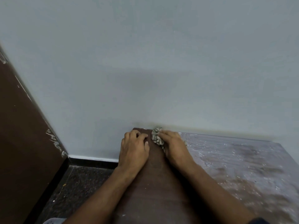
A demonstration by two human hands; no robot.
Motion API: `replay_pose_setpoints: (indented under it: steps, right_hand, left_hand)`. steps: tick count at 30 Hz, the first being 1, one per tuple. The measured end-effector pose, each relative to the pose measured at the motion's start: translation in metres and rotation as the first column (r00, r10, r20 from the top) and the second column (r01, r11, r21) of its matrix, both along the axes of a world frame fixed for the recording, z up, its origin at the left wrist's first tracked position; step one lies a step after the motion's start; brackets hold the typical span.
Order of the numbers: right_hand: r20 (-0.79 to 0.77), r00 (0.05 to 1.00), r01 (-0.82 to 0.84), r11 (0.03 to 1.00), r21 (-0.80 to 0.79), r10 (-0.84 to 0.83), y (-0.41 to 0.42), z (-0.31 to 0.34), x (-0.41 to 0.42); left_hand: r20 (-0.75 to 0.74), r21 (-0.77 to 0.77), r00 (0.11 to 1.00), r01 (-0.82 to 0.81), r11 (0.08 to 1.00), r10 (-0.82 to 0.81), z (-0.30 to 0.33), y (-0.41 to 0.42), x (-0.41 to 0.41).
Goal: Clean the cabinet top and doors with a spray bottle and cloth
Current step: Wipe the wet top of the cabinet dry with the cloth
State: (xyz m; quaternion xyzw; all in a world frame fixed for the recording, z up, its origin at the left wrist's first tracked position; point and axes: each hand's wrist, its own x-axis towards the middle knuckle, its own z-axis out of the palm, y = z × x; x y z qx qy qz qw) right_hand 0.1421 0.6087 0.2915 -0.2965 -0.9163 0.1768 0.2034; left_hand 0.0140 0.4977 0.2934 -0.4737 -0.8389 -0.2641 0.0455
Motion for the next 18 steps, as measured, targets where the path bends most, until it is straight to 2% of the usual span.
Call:
replay_pose_setpoints:
  steps: [5,13,16,18]
  right_hand:
    - [0.031,0.994,-0.101,0.995,-0.004,0.101,-0.054,-0.002,0.061]
    - [0.009,0.993,0.116,0.993,0.008,-0.116,0.024,-0.001,0.04]
    - [-0.003,0.992,0.123,0.992,0.009,-0.123,0.012,0.002,0.041]
    - [-0.02,0.998,0.056,0.998,0.02,-0.055,-0.011,-0.001,0.056]
  left_hand:
    - [0.014,0.04,0.996,0.091,0.995,-0.092,-0.001,0.005,0.008]
    - [-0.05,-0.041,0.991,0.121,0.992,-0.123,-0.001,0.005,0.01]
    - [-0.062,-0.053,0.993,0.096,0.994,-0.099,0.0,0.008,0.008]
    - [-0.059,-0.053,0.995,0.081,0.995,-0.085,0.001,0.011,0.008]
